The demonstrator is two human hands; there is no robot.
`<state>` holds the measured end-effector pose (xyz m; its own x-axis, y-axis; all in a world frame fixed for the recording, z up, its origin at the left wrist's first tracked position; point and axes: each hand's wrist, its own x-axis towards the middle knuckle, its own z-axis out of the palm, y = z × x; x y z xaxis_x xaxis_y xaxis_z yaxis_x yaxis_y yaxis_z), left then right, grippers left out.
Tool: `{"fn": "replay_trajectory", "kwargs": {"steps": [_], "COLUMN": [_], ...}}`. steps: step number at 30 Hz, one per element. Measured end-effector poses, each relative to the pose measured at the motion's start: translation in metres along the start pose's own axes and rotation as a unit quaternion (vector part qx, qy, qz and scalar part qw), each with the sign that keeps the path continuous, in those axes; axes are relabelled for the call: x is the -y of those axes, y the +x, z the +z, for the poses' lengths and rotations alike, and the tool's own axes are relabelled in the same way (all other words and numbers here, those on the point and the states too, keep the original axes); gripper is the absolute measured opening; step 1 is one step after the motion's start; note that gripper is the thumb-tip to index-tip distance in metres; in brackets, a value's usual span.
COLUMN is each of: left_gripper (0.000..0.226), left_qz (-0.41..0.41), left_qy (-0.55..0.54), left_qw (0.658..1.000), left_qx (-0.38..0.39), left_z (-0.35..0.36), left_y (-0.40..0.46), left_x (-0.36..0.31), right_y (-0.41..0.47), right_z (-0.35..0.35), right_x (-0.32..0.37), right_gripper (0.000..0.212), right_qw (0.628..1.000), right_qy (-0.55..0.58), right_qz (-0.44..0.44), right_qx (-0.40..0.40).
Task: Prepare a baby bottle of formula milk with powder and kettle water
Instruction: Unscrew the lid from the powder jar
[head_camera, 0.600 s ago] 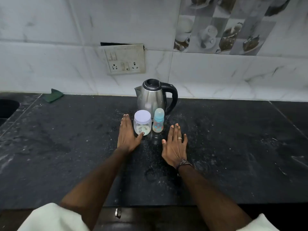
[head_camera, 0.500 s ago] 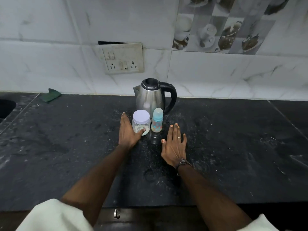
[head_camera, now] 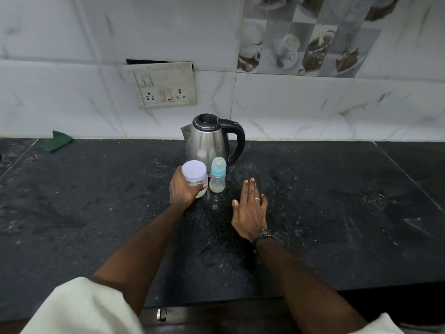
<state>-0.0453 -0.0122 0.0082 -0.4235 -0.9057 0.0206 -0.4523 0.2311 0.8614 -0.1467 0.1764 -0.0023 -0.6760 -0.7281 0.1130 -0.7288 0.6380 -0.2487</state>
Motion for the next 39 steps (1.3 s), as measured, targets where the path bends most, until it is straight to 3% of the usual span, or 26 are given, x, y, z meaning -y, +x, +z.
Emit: {"fn": "replay_trajectory", "kwargs": {"steps": [16, 27, 39], "left_gripper": [0.085, 0.091, 0.098], "left_qz": [0.054, 0.078, 0.1], "left_qy": [0.018, 0.036, 0.037], "left_qw": [0.998, 0.996, 0.994], "left_qx": [-0.002, 0.014, 0.008], "left_z": [-0.041, -0.057, -0.053], "left_y": [-0.07, -0.128, -0.161], "left_x": [0.022, 0.043, 0.053], "right_y": [-0.019, -0.037, -0.03], "right_z": [0.002, 0.007, -0.008], "right_x": [0.002, 0.005, 0.036], "right_gripper": [0.07, 0.069, 0.064], "right_qw": [1.0, 1.0, 0.995], "right_qy": [0.014, 0.005, 0.096], "right_qz": [-0.018, -0.025, 0.002], "right_qx": [0.001, 0.01, -0.039]}}
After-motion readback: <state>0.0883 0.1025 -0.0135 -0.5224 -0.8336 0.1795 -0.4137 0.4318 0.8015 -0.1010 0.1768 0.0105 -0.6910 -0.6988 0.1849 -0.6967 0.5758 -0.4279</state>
